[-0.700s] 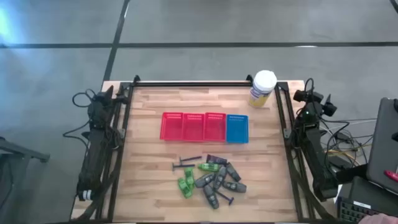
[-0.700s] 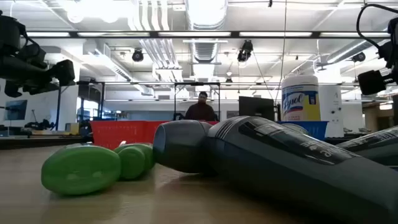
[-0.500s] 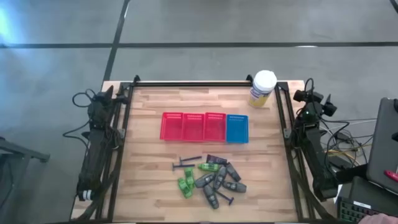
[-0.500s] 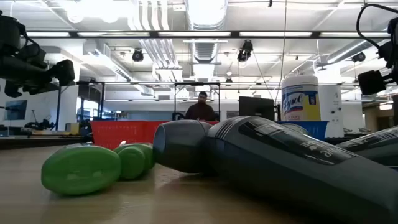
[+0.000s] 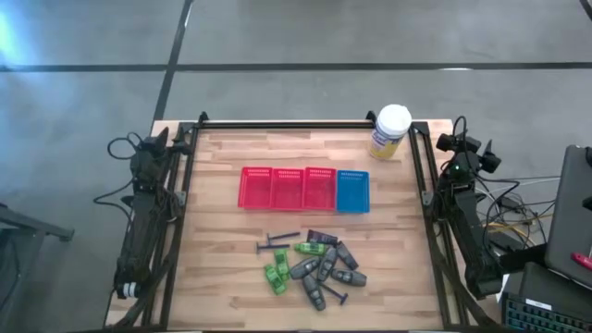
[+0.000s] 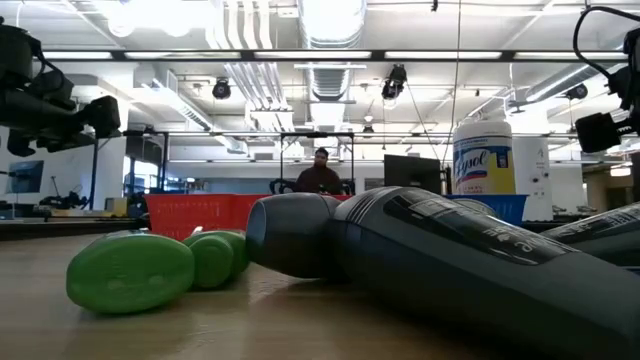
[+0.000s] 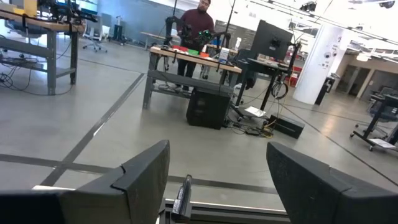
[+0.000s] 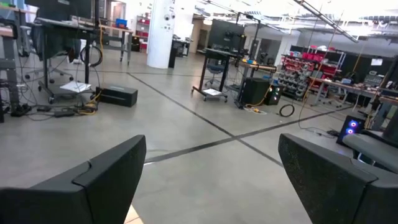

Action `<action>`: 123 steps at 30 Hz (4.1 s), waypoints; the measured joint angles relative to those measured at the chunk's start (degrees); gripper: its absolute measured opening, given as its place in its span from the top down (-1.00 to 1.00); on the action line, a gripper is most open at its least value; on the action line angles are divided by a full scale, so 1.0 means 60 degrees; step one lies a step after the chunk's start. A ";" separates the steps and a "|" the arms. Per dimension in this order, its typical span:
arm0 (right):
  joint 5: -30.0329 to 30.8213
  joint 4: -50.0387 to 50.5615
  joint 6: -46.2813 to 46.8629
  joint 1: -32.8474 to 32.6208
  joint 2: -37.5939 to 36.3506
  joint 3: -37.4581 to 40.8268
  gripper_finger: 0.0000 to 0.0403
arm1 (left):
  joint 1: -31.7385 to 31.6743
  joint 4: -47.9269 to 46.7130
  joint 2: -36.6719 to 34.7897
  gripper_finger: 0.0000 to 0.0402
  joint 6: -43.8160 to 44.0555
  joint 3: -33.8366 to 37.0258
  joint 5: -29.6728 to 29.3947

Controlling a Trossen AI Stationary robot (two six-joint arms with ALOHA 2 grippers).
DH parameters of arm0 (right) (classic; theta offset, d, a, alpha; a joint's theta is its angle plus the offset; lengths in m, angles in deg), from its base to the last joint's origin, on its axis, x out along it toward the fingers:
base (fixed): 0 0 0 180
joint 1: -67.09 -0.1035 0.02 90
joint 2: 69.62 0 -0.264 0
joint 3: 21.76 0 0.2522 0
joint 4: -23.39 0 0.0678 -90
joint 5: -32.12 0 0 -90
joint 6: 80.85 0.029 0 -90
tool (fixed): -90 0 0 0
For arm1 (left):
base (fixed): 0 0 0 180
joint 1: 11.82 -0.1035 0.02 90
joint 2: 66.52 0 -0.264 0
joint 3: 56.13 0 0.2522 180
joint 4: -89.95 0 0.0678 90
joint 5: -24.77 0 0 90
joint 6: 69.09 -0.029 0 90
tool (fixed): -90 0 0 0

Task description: Pick & Place Travel size toiletries

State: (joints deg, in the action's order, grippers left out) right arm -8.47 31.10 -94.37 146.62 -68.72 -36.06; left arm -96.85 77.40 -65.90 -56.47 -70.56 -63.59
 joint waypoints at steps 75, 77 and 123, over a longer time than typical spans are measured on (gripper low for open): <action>-1.4843 -0.3980 1.3010 -0.1369 -0.0006 0.0000 -0.81 | -0.0002 0.0007 -0.0001 -0.36 0.0000 0.0000 -0.0002; -1.4224 -0.4349 1.3227 -0.1772 -0.0003 0.0000 -0.81 | -0.0004 0.0011 0.0000 -0.36 0.0068 0.0004 0.0002; -1.2443 0.4105 1.3721 -1.0606 0.7725 -0.6029 -0.81 | 0.0011 0.0633 0.0087 -0.36 0.7049 0.0004 0.3974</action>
State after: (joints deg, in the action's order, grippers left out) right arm -83.12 55.73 -12.04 82.99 -22.37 -72.23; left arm -96.78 81.20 -65.38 -14.17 -70.53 -39.75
